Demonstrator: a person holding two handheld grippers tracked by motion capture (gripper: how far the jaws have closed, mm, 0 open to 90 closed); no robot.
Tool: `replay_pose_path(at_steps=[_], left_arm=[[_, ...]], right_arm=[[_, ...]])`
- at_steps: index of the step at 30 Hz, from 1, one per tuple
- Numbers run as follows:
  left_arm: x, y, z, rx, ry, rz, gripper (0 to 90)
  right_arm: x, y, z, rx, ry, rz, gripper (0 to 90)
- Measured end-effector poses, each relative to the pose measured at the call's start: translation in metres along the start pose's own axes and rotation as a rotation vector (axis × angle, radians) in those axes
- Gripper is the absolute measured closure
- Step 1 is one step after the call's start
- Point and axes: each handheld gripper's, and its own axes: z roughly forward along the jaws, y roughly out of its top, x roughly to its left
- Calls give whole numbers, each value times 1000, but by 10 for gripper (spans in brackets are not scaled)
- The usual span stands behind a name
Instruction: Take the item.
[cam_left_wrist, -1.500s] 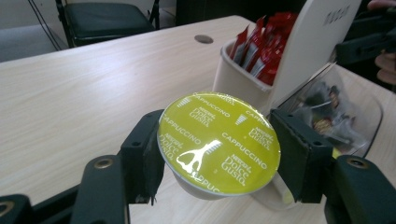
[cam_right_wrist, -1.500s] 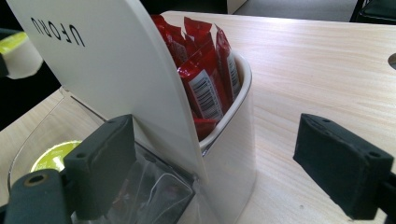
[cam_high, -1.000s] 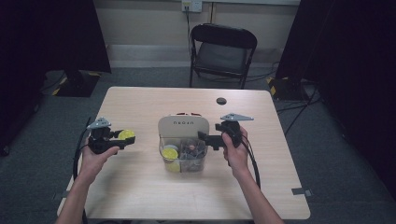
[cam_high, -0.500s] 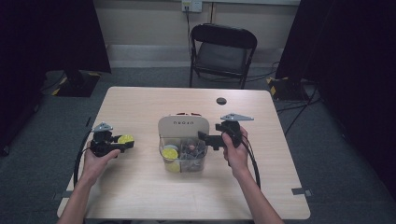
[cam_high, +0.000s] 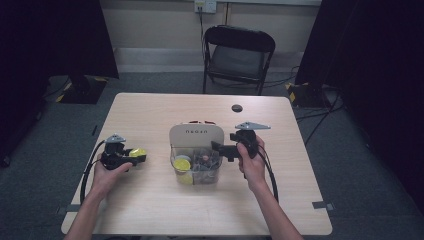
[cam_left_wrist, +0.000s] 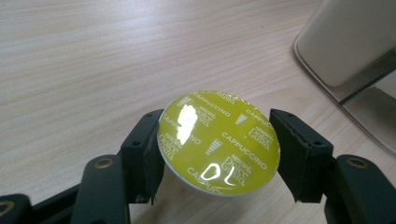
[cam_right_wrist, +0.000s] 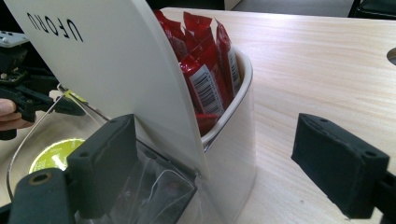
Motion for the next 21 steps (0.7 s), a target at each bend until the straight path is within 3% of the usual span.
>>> replay_pose_path(at_steps=[11, 16, 21], left_arm=[[-5, -2, 10, 25, -17, 22, 387], [-4, -3, 10, 19, -21, 8, 382], [-5, -1, 6, -10, -10, 4, 258]], right_arm=[[1, 1, -1, 1, -8, 4, 140], [1, 1, -1, 1, -9, 4, 141], [2, 0, 0, 6, -8, 2, 143]])
